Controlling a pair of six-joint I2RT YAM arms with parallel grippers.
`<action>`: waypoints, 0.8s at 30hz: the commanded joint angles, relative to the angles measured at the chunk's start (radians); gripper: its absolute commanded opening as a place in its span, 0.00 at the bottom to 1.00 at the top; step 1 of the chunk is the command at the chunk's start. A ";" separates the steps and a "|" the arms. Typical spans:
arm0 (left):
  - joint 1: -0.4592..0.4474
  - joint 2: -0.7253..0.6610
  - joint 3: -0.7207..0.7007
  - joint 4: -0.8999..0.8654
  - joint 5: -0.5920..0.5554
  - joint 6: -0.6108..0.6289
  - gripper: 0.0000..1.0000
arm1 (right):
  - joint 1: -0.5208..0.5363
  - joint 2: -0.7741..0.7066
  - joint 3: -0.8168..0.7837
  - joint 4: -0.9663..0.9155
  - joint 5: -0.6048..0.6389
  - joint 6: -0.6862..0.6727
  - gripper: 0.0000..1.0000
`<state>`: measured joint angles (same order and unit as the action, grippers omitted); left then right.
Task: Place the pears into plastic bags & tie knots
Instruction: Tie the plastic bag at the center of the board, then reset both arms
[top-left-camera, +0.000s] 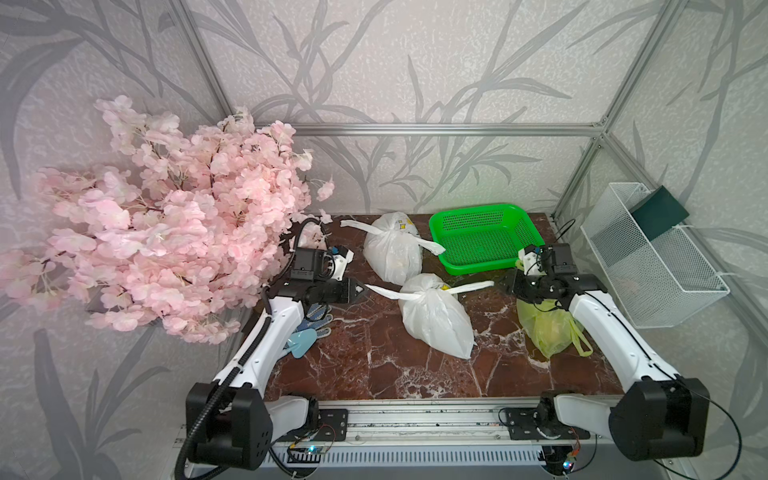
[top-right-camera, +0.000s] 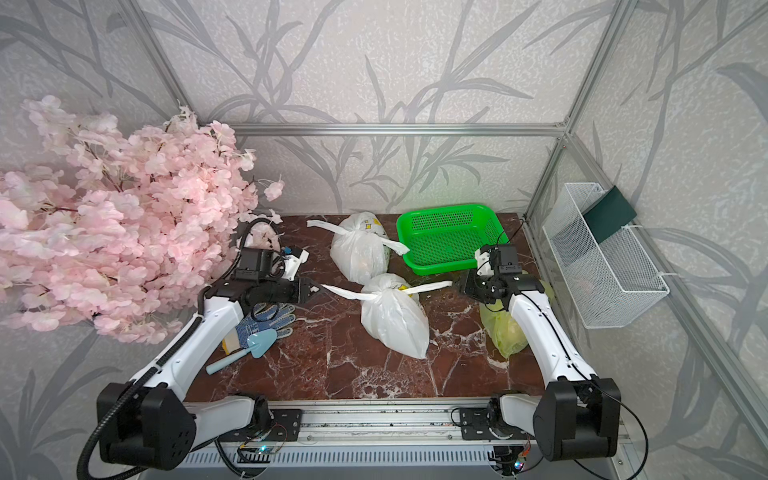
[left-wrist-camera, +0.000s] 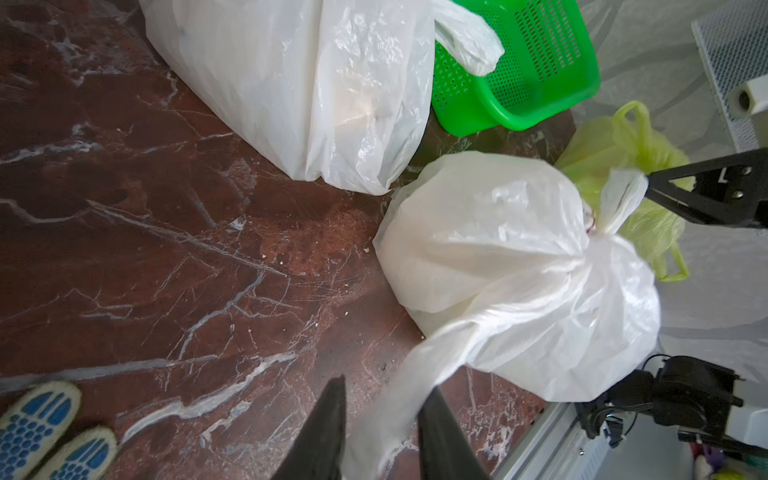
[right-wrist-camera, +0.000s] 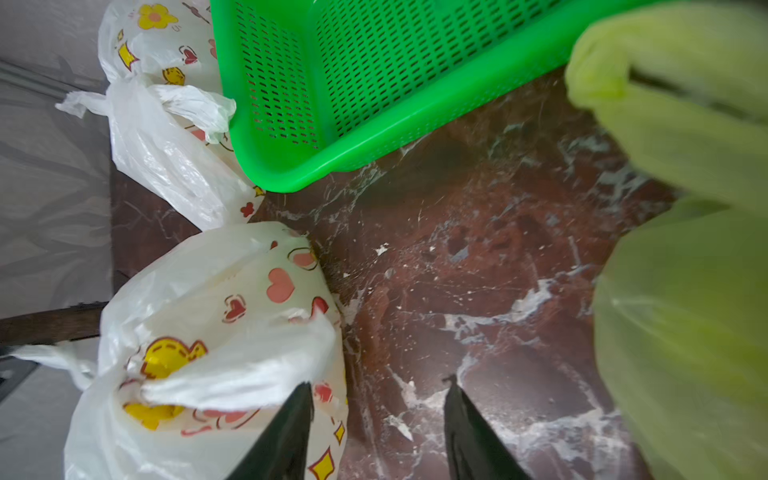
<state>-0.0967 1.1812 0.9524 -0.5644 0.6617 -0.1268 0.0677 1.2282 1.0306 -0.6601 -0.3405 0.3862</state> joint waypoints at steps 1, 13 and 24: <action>-0.007 -0.115 0.050 -0.024 -0.044 -0.007 0.52 | 0.011 -0.091 0.071 -0.090 0.166 -0.036 0.61; -0.138 -0.272 -0.523 0.836 -1.028 -0.069 0.77 | 0.088 -0.373 -0.557 0.782 0.592 -0.303 0.99; -0.068 0.006 -0.577 1.113 -1.190 -0.014 0.84 | 0.087 -0.076 -0.728 1.311 0.661 -0.364 0.99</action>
<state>-0.1978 1.1542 0.4088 0.3870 -0.4999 -0.1638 0.1535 1.0744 0.3298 0.4023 0.2996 0.0570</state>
